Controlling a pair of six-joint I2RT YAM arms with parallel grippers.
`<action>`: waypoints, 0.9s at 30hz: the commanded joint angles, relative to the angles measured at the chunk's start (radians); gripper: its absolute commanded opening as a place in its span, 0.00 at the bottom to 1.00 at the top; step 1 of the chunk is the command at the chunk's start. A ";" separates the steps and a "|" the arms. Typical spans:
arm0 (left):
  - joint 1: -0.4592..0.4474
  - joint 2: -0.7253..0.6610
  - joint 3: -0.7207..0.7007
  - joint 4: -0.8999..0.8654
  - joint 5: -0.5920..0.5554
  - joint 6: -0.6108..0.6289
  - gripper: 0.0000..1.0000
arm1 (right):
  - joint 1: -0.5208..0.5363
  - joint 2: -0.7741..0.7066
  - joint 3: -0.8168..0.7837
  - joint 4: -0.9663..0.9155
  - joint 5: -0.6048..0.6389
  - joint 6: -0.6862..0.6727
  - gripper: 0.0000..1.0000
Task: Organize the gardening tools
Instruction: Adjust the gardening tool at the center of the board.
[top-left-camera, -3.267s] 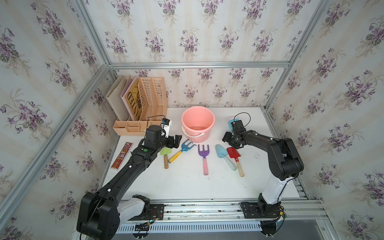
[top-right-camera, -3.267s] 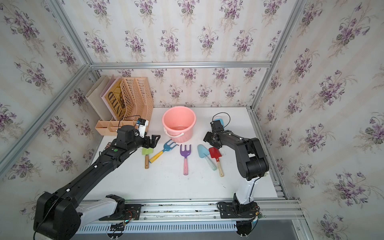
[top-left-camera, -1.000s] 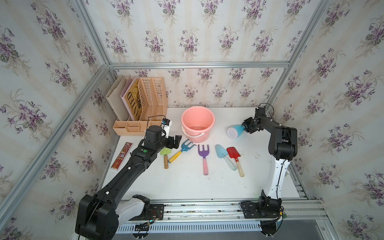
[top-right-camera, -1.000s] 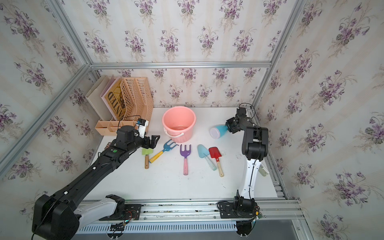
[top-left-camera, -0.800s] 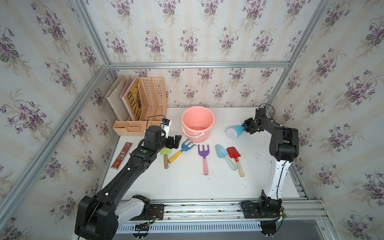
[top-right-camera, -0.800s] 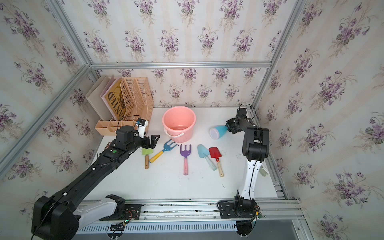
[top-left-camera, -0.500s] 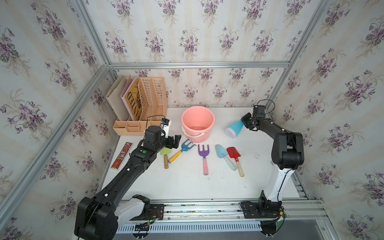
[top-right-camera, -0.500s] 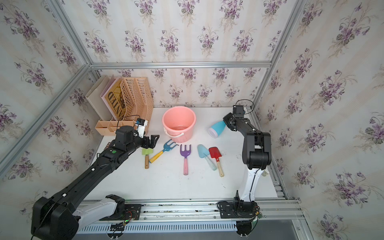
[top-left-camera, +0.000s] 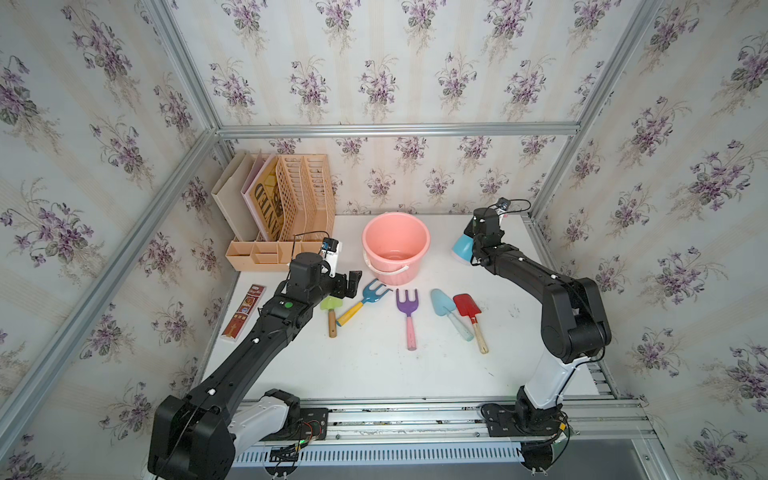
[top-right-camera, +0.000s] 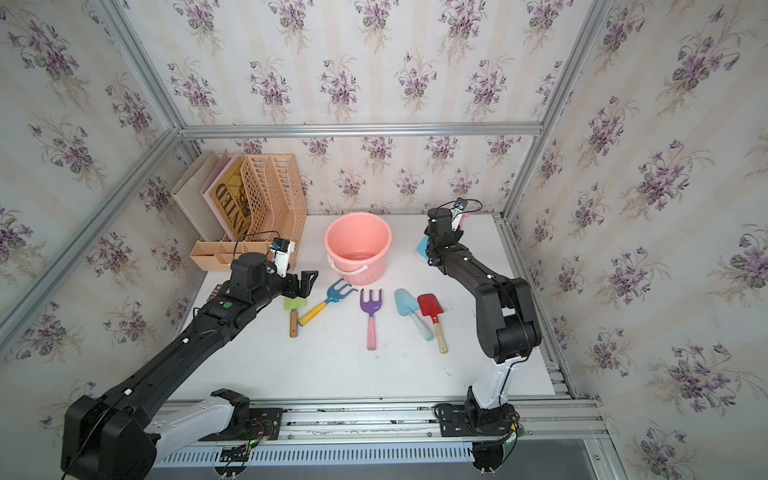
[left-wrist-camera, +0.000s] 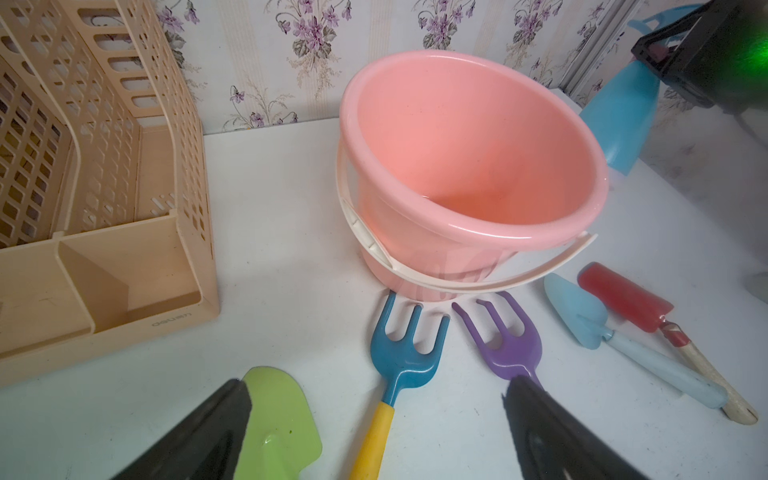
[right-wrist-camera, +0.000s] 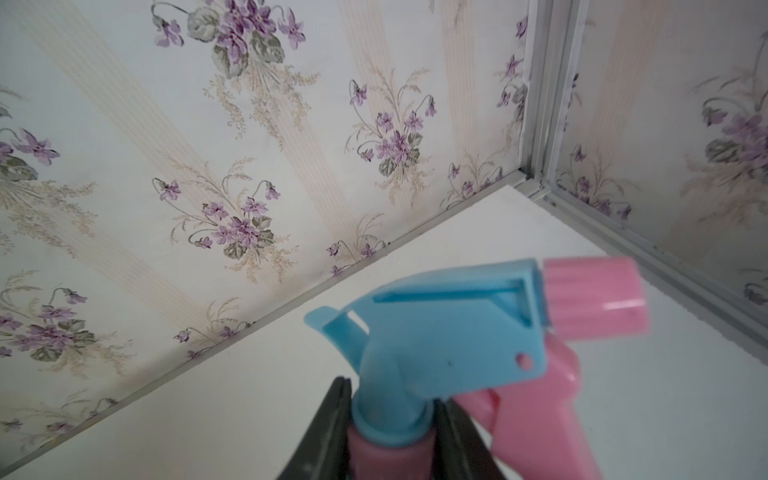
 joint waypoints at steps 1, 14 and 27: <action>0.002 -0.006 -0.006 0.026 -0.007 0.014 0.99 | 0.032 0.032 -0.016 0.200 0.237 -0.147 0.00; 0.001 -0.012 -0.029 0.037 -0.025 0.017 0.99 | 0.053 0.343 0.224 0.430 0.360 -0.379 0.00; 0.001 0.002 -0.038 0.060 -0.036 0.016 0.99 | 0.048 0.491 0.293 0.591 0.374 -0.544 0.00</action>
